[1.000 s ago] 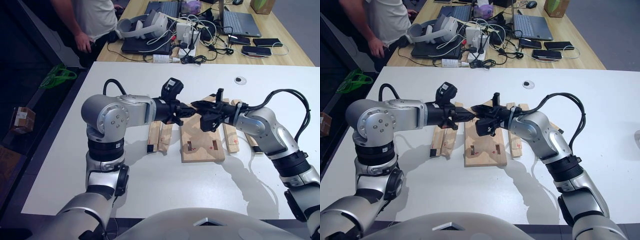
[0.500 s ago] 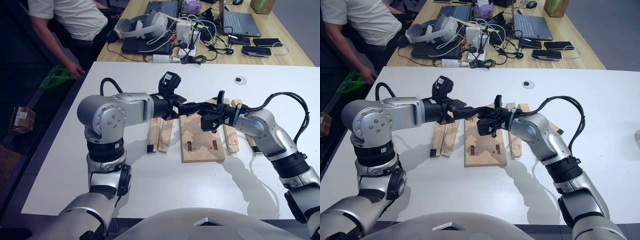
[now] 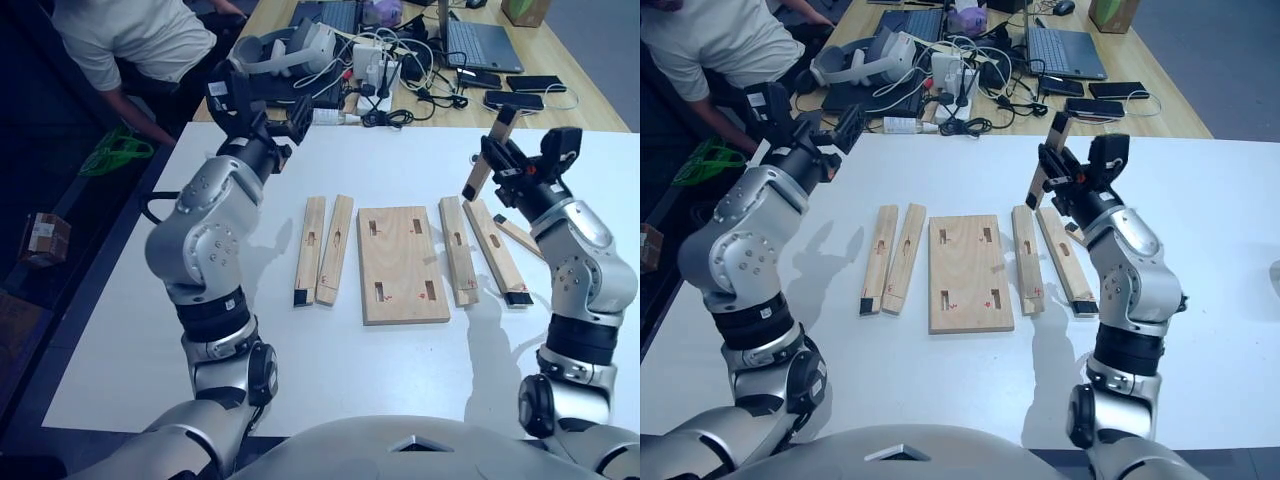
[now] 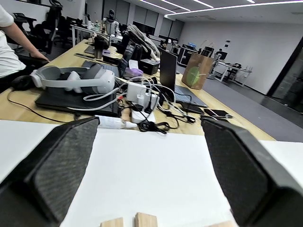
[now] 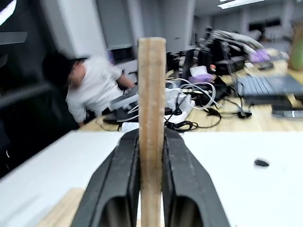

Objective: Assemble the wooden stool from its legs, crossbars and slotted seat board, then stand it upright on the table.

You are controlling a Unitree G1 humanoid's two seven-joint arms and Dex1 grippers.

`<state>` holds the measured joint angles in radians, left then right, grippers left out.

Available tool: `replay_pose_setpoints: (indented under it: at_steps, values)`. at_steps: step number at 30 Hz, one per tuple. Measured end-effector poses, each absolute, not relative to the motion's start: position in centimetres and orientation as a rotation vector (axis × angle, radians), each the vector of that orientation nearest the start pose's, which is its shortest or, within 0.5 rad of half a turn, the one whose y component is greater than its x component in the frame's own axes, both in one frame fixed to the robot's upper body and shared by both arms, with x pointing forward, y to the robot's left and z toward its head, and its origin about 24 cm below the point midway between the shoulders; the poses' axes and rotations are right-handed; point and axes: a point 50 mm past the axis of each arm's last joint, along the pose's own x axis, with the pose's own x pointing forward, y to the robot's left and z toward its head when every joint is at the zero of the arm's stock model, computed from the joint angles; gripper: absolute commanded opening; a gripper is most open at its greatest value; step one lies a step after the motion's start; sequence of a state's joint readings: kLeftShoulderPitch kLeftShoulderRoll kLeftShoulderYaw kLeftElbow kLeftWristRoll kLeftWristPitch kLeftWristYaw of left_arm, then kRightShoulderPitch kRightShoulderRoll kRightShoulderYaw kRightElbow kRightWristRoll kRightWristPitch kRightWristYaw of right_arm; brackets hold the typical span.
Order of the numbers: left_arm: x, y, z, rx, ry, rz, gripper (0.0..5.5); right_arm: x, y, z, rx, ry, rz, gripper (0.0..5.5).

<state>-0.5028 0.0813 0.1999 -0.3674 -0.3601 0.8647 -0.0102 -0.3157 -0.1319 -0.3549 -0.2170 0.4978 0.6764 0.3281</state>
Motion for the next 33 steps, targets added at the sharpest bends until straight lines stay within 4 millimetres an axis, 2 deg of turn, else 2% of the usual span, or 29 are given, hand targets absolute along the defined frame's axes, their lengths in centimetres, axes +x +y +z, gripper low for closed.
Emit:
replay_pose_setpoints:
  at_steps: [2,4,5,7,9,12,16,25,33]
  values:
    - [30.3,13.9,17.8,-0.201,-0.016,-0.185,3.99,28.4,-18.9,12.6,0.512,0.022,0.284,0.38]
    - [30.7,13.4,17.4,-0.167,-0.008,-0.188,3.99,27.8,-17.9,13.2,0.552,0.021,0.378,0.38]
    - [31.1,13.0,17.4,-0.133,-0.006,-0.202,3.99,27.4,-16.8,13.7,0.540,0.020,0.490,0.38]
    - [32.2,11.5,18.1,-0.067,-0.023,-0.270,3.99,26.3,-14.1,14.4,0.420,0.033,0.741,0.38]
    - [32.9,9.8,19.1,-0.022,-0.044,-0.347,3.99,25.5,-12.6,14.1,0.293,0.064,0.876,0.38]
    - [33.1,7.8,18.7,0.038,-0.016,-0.447,3.99,25.4,-11.6,14.0,0.171,0.049,0.943,0.38]
    - [32.1,5.0,17.9,0.107,0.040,-0.619,3.99,25.9,-10.7,13.3,0.085,0.037,0.970,0.38]
    - [31.7,5.0,17.6,0.169,0.073,-0.638,3.99,26.6,-10.4,12.6,-0.012,0.009,0.972,0.38]
    - [31.7,5.0,17.6,0.165,0.081,-0.617,3.99,27.7,-9.1,12.3,-0.015,0.000,0.980,0.38]
